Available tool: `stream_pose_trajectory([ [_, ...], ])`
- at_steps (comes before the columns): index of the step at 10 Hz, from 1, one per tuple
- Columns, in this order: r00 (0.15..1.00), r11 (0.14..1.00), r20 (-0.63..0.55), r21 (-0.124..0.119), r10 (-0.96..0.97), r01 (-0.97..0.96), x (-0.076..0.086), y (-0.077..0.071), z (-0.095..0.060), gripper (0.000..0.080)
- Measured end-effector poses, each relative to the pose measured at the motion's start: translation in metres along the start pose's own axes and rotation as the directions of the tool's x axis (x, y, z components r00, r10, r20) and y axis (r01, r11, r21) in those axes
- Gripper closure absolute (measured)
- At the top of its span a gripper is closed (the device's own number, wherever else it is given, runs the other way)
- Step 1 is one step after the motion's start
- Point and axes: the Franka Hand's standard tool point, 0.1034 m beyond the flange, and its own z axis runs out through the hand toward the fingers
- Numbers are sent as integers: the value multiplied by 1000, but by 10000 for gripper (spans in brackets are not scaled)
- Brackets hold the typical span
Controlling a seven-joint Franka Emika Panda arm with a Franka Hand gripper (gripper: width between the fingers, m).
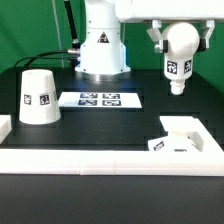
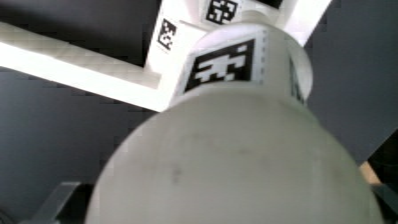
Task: Assemble lamp
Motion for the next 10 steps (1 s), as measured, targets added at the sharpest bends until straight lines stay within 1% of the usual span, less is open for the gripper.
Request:
stream_pose_trajectory([
  [3,1000,1000,0,-2,-12,12,-1,1,2,220],
  [5,992,993,-55,-22,-118,117,9,3,10,220],
  [7,982,983,-56,-27,-181,180,17,9,20,220],
  [8,977,978,-58,-30,-206,204,26,11,22,220],
  [9,974,975,-58,-31,-219,218,30,12,22,220],
  [10,974,976,-55,-29,-219,217,28,11,23,220],
])
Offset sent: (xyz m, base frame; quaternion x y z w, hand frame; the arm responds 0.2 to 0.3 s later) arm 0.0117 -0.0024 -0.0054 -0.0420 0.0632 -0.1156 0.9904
